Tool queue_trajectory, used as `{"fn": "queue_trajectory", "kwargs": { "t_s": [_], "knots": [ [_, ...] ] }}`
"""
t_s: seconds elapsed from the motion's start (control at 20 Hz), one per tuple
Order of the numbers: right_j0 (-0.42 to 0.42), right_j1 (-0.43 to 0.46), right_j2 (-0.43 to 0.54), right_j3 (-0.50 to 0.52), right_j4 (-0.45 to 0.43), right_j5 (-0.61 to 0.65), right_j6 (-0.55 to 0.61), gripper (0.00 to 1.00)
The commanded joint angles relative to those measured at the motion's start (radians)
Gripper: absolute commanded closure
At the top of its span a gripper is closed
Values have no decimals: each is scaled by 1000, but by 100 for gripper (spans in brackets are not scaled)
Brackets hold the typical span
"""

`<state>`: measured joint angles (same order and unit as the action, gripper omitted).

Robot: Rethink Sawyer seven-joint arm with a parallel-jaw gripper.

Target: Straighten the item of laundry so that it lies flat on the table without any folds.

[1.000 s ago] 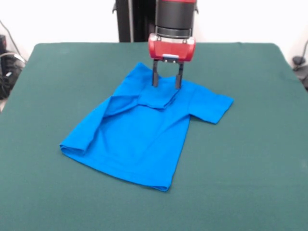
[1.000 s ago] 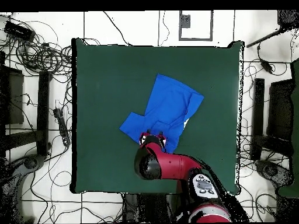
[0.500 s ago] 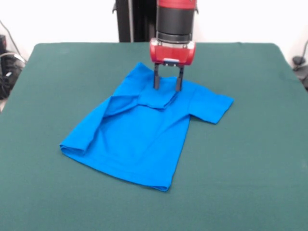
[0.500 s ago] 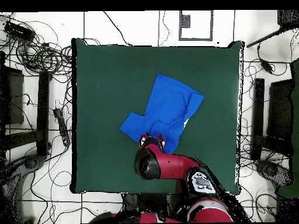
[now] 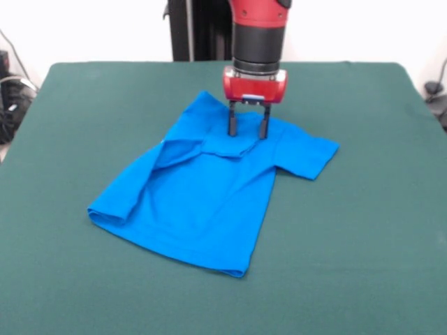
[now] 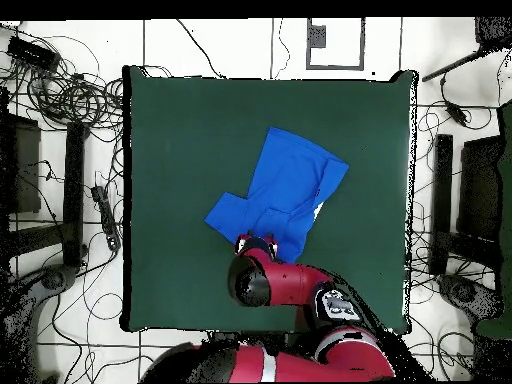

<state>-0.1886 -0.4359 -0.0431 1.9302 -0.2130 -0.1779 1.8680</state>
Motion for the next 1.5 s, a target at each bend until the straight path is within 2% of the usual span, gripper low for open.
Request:
{"fn": "queue_trajectory", "kwargs": {
  "t_s": [0.05,0.55,0.8,1.5],
  "knots": [
    [56,67,113,-68,62,12,170,0],
    [92,48,124,-51,108,9,200,0],
    [103,0,120,-9,118,35,203,0],
    [97,28,109,-37,120,26,187,0]
  ]
}}
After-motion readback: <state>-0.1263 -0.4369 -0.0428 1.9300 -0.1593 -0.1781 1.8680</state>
